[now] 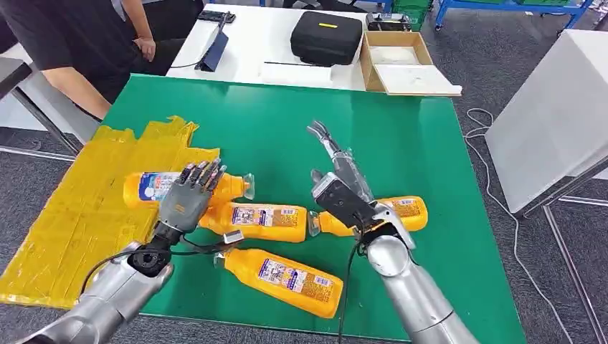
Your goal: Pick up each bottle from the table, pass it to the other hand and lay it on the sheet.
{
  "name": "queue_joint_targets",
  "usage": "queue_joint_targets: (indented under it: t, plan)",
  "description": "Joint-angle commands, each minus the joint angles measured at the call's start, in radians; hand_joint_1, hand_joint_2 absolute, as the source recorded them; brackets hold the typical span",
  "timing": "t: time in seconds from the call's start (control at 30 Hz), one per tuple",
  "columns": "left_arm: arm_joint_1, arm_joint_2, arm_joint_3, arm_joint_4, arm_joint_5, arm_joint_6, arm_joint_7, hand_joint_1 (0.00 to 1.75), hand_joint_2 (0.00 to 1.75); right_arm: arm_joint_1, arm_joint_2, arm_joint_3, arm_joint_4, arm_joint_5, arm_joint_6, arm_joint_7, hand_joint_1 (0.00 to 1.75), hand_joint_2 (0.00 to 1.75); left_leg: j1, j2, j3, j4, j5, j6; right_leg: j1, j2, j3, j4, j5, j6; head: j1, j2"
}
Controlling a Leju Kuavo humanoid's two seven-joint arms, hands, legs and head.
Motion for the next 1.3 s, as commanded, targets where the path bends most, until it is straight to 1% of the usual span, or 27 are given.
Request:
queue_joint_targets:
  t: [0.03, 0.07, 0.17, 0.3, 0.33, 0.4, 0.43, 0.5, 0.53, 0.57, 0.6, 0.63, 0.67, 0.7, 0.73, 0.8, 0.83, 0.87, 0.9, 0.93, 0.97, 1.03, 1.1, 1.13, 1.2, 1.23, 1.3]
  plan:
    - [-0.06, -0.027, 0.042, 0.165, 0.001, 0.003, 0.038, 0.0, 0.0, -0.016, -0.012, 0.043, 0.054, -0.002, 0.004, 0.0, 0.0, 0.0, 0.001, 0.001, 0.004, 0.0, -0.001, -0.005, 0.001, 0.0, 0.004, 0.0, -0.001, -0.003, 0.0, 0.0]
    - [-0.067, -0.021, 0.042, 0.178, 0.001, 0.003, 0.047, 0.0, 0.0, -0.004, -0.015, 0.042, 0.045, -0.001, 0.003, 0.0, 0.0, 0.0, 0.0, 0.0, 0.002, 0.0, 0.0, -0.002, 0.001, 0.0, 0.002, 0.0, 0.0, -0.001, 0.0, 0.0]
    - [-0.058, -0.008, 0.103, 0.174, 0.001, 0.003, 0.061, 0.0, 0.0, 0.019, -0.021, 0.04, 0.033, 0.005, 0.007, -0.008, 0.0, 0.0, 0.001, 0.0, 0.004, -0.001, 0.0, -0.005, 0.001, 0.0, 0.004, -0.001, 0.0, -0.003, 0.0, 0.0]
    - [-0.045, 0.0, 0.158, 0.171, 0.001, 0.003, 0.09, 0.0, 0.0, 0.015, -0.013, 0.047, 0.048, 0.014, 0.017, -0.016, 0.0, 0.0, 0.001, 0.002, 0.004, 0.0, 0.0, -0.005, 0.001, 0.002, 0.003, 0.0, 0.0, -0.002, 0.0, 0.0]
    - [-0.044, 0.006, 0.15, 0.163, 0.001, 0.003, 0.107, 0.0, 0.0, 0.02, -0.013, 0.047, 0.044, 0.015, 0.017, -0.016, 0.0, 0.0, 0.001, 0.001, 0.003, 0.0, 0.0, -0.003, 0.001, 0.001, 0.002, 0.0, 0.0, -0.002, 0.0, 0.0]
    - [-0.037, 0.002, 0.185, 0.144, 0.001, 0.003, 0.093, 0.0, 0.0, 0.032, -0.019, 0.05, 0.029, 0.02, 0.017, -0.014, 0.0, 0.0, 0.001, 0.002, 0.004, 0.0, -0.001, -0.006, 0.001, 0.002, 0.003, 0.0, -0.001, -0.003, 0.0, 0.0]
    - [-0.02, -0.009, 0.234, 0.091, 0.01, 0.003, 0.078, 0.0, 0.0, 0.046, -0.024, 0.048, 0.013, 0.025, 0.013, -0.009, 0.0, 0.0, 0.001, 0.001, 0.003, 0.0, 0.0, -0.004, 0.001, 0.001, 0.002, 0.0, 0.0, -0.002, 0.0, 0.0]
    - [0.006, -0.059, 0.443, -0.011, 0.068, 0.003, -0.064, 0.0, 0.0, 0.082, -0.035, 0.04, -0.026, 0.042, 0.001, 0.006, 0.0, 0.0, 0.001, 0.0, 0.003, 0.0, 0.0, -0.005, 0.002, -0.001, 0.003, 0.0, -0.001, -0.002, 0.0, 0.0]
    - [0.006, -0.076, 0.506, -0.027, 0.086, 0.003, -0.105, 0.0, 0.0, 0.09, -0.038, 0.041, -0.035, 0.051, -0.003, 0.01, 0.0, 0.0, 0.001, -0.001, 0.002, 0.0, 0.001, -0.004, 0.001, -0.002, 0.002, 0.0, -0.001, -0.002, 0.0, 0.0]
    - [0.007, -0.103, 0.589, -0.058, 0.168, 0.003, -0.184, 0.0, 0.0, 0.096, -0.043, 0.041, -0.041, 0.063, -0.009, 0.015, 0.0, 0.0, 0.002, -0.002, 0.002, 0.001, 0.0, -0.005, 0.002, -0.002, 0.003, 0.001, -0.002, -0.003, 0.0, 0.0]
    - [-0.014, -0.173, 0.812, -0.074, 0.322, 0.003, -0.412, 0.0, 0.0, 0.104, -0.048, 0.042, -0.051, 0.089, -0.019, 0.031, 0.0, 0.0, 0.002, -0.002, 0.003, 0.002, -0.001, -0.006, 0.002, -0.003, 0.003, 0.001, -0.003, -0.003, 0.0, 0.0]
    - [-0.031, -0.184, 0.875, -0.046, 0.366, 0.003, -0.496, 0.0, 0.0, 0.107, -0.05, 0.041, -0.054, 0.098, -0.021, 0.036, 0.0, 0.0, 0.002, -0.003, 0.001, 0.002, 0.0, -0.005, 0.002, -0.003, 0.002, 0.001, -0.002, -0.002, 0.0, 0.0]
    - [-0.136, -0.188, 1.005, 0.129, 0.707, 0.003, -0.777, 0.0, 0.0, 0.106, -0.066, 0.042, -0.063, 0.146, -0.041, 0.055, 0.0, 0.0, 0.002, -0.004, -0.001, 0.002, 0.0, -0.004, 0.002, -0.004, 0.0, 0.001, -0.001, -0.002, 0.0, 0.0]
    - [-0.116, -0.184, 0.965, 0.017, 0.918, -0.105, -0.777, 0.0, 0.0, 0.093, -0.088, 0.044, -0.06, 0.158, -0.053, 0.06, 0.0, 0.0, 0.002, -0.003, -0.002, 0.002, 0.001, -0.003, 0.002, -0.003, -0.001, 0.001, 0.0, -0.002, 0.0, 0.0]
    - [-0.073, -0.149, 0.904, -0.095, 1.11, -0.193, -0.777, 0.0, 0.0, 0.08, -0.127, 0.034, -0.055, 0.146, -0.069, 0.059, 0.0, 1.75, 0.003, -0.003, -0.002, 0.004, 0.0, -0.005, 0.003, -0.003, -0.002, 0.003, -0.001, -0.003, 0.0, 0.0]
    - [-0.062, -0.129, 0.881, -0.124, 1.132, -0.203, -0.761, 0.0, 0.0, 0.076, -0.146, 0.017, -0.05, 0.13, -0.064, 0.041, 0.0, 1.75, 0.001, -0.001, -0.002, 0.002, 0.001, -0.004, 0.002, -0.001, -0.002, 0.001, 0.0, -0.002, 0.001, 0.0]
    - [-0.06, -0.128, 0.879, -0.125, 1.134, -0.203, -0.759, 0.0, 0.0, 0.076, -0.147, 0.016, -0.049, 0.129, -0.063, 0.04, 0.0, 1.75, 0.001, 0.002, -0.002, 0.001, 0.001, -0.003, 0.002, 0.0, -0.002, 0.0, 0.003, -0.004, 0.0, 0.0]
    - [-0.051, -0.132, 0.879, -0.155, 1.217, -0.221, -0.777, 0.0, 0.0, 0.077, -0.159, 0.018, -0.054, 0.145, -0.08, 0.046, 0.0, 1.75, 0.001, 0.003, 0.0, 0.001, 0.001, -0.004, 0.001, 0.001, -0.002, 0.001, 0.002, -0.005, -0.001, 0.0]
    - [-0.014, -0.103, 0.843, -0.24, 1.35, -0.258, -0.777, 0.0, 0.0, 0.087, -0.202, 0.012, -0.073, 0.158, -0.106, 0.058, 0.0, 1.75, 0.0, 0.004, 0.001, 0.0, 0.001, -0.003, 0.001, 0.002, -0.002, 0.001, 0.002, -0.004, 0.0, 0.0]
    - [-0.002, -0.079, 0.837, -0.261, 1.413, -0.292, -0.777, 0.0, 0.0, 0.099, -0.237, -0.001, -0.089, 0.157, -0.109, 0.062, 0.0, 1.75, 0.0, 0.004, 0.001, 0.001, 0.0, -0.005, 0.001, 0.002, -0.002, 0.002, 0.001, -0.005, 0.0, 0.0]
    - [0.02, -0.046, 0.83, -0.312, 1.491, -0.334, -0.777, 0.0, 0.0, 0.142, -0.29, -0.035, -0.126, 0.173, -0.124, 0.079, 0.0, 1.75, 0.001, 0.003, 0.0, 0.001, 0.001, -0.004, 0.002, 0.002, -0.003, 0.001, 0.002, -0.005, 0.0, 0.0]
    - [0.051, -0.012, 0.815, -0.369, 1.534, -0.347, -0.777, 0.0, 0.0, 0.197, -0.356, -0.083, -0.173, 0.215, -0.108, 0.095, 0.0, 1.75, 0.001, -0.001, 0.0, 0.001, 0.0, -0.004, 0.002, 0.0, -0.001, 0.0, 0.001, -0.005, 0.0, 0.0]
    - [0.057, -0.002, 0.807, -0.387, 1.544, -0.348, -0.774, 0.0, 0.0, 0.22, -0.372, -0.134, -0.194, 0.229, -0.078, 0.078, 0.0, 1.75, 0.001, -0.004, 0.001, 0.001, 0.001, -0.004, 0.002, -0.004, 0.0, 0.0, 0.001, -0.004, 0.0, 0.0]
    - [0.056, -0.002, 0.804, -0.387, 1.546, -0.346, -0.772, 0.0, 0.0, 0.222, -0.37, -0.144, -0.196, 0.233, -0.071, 0.073, 0.0, 1.75, 0.001, -0.002, 0.0, 0.001, 0.001, -0.003, 0.002, -0.002, -0.002, 0.0, 0.001, -0.004, 0.0, 0.0]
    - [0.043, 0.006, 0.781, -0.365, 1.545, -0.349, -0.775, 0.0, 0.0, 0.217, -0.39, -0.161, -0.202, 0.296, -0.082, 0.107, 0.0, 1.75, 0.0, 0.0, -0.001, 0.001, 0.0, -0.004, 0.001, -0.001, -0.001, 0.001, 0.001, -0.004, 0.0, 0.0]
    - [0.019, 0.015, 0.758, -0.336, 1.546, -0.352, -0.777, 0.0, 0.0, 0.222, -0.436, -0.194, -0.211, 0.289, -0.04, 0.118, 0.0, 1.75, 0.0, -0.001, -0.003, 0.001, 0.001, -0.003, 0.001, -0.001, -0.003, 0.001, 0.001, -0.004, 0.001, 0.0]
    - [-0.039, 0.022, 0.718, -0.269, 1.54, -0.347, -0.777, 0.0, 0.0, 0.25, -0.533, -0.262, -0.219, 0.232, 0.055, 0.087, 0.0, 1.75, -0.001, -0.006, -0.004, 0.002, 0.002, -0.004, 0.0, -0.006, -0.003, 0.002, 0.0, -0.004, 0.0, 0.0]
